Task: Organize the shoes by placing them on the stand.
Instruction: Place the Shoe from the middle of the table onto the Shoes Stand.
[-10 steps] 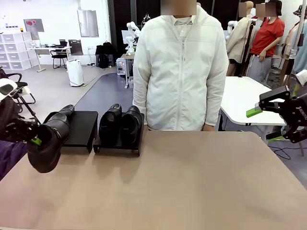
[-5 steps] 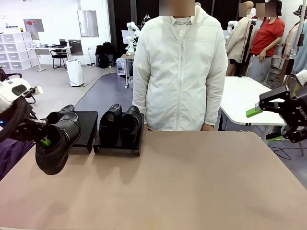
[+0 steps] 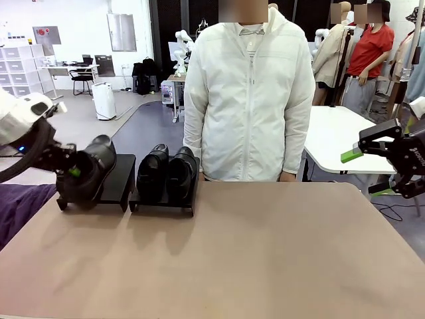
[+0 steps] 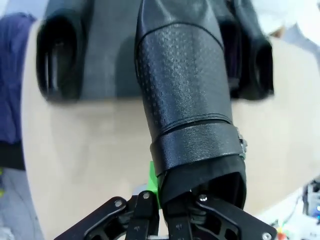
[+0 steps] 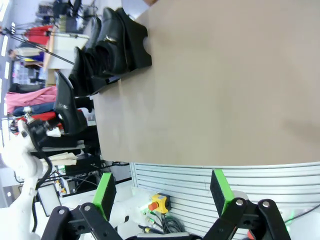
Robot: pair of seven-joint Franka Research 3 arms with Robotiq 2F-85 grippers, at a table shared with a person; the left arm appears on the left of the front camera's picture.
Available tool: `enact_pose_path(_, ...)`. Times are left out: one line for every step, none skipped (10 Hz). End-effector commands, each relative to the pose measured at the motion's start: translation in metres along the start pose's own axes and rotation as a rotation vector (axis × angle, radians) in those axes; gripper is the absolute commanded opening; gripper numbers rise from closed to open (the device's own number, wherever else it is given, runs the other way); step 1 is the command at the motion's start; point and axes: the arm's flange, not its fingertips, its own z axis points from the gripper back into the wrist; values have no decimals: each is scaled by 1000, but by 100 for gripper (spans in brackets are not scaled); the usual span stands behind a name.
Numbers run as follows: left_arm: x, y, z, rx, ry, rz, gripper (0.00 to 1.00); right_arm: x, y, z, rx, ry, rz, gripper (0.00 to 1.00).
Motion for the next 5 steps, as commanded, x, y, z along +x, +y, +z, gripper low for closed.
enact_pose_path(66,9,-33,-62,-36,-22,0,0,0,2,19,6,-6,100)
enact_pose_path(90,13,-53,-55,-56,-11,0,0,0,2,19,6,-6,100)
enact_pose_path(107,18,-72,-8,-114,-19,0,0,0,2,19,6,-6,100)
enact_pose_path(121,26,-94,44,-168,-59,0,0,0,2,19,6,-6,100)
enact_pose_path(132,37,-118,31,-172,-67,0,0,0,2,19,6,-6,100)
